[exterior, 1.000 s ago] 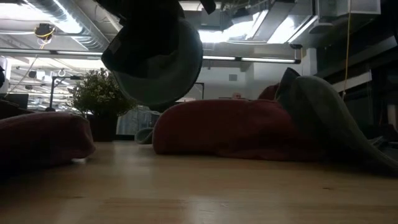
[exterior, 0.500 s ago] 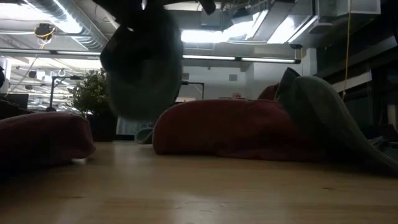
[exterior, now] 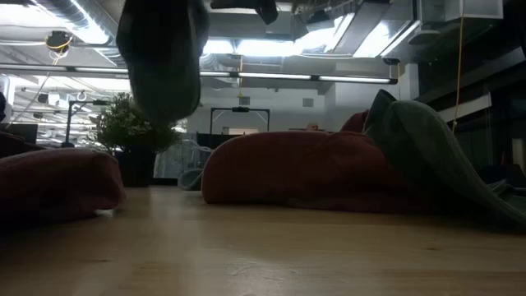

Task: Pick & Place hat
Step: Put the bottom left gray cap into the left transparent bin

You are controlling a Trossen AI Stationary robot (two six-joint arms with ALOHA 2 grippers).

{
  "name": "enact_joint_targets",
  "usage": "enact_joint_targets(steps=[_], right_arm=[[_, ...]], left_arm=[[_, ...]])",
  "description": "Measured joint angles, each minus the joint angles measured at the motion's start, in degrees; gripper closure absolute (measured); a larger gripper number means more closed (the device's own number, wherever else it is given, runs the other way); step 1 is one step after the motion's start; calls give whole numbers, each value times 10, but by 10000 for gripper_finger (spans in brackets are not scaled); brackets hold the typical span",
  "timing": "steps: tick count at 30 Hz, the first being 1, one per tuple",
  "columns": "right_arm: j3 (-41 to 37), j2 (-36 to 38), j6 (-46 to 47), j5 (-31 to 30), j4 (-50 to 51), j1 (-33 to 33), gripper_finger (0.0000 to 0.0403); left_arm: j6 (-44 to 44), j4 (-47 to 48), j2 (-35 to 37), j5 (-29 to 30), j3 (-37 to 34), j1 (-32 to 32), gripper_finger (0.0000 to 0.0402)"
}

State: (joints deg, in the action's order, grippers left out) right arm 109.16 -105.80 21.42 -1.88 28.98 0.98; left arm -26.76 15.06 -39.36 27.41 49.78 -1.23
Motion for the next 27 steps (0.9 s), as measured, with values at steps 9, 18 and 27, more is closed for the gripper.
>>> enact_joint_targets(steps=[9,18,27], right_arm=[[0,0,-41,2,-41,15,122],[0,0,-84,22,-61,15,122],[0,17,-173,25,-6,17,135]], left_arm=[[1,-57,44,-207,0,0,399],[35,-155,41,-306,0,0,399],[79,-223,21,-352,0,0,399]])
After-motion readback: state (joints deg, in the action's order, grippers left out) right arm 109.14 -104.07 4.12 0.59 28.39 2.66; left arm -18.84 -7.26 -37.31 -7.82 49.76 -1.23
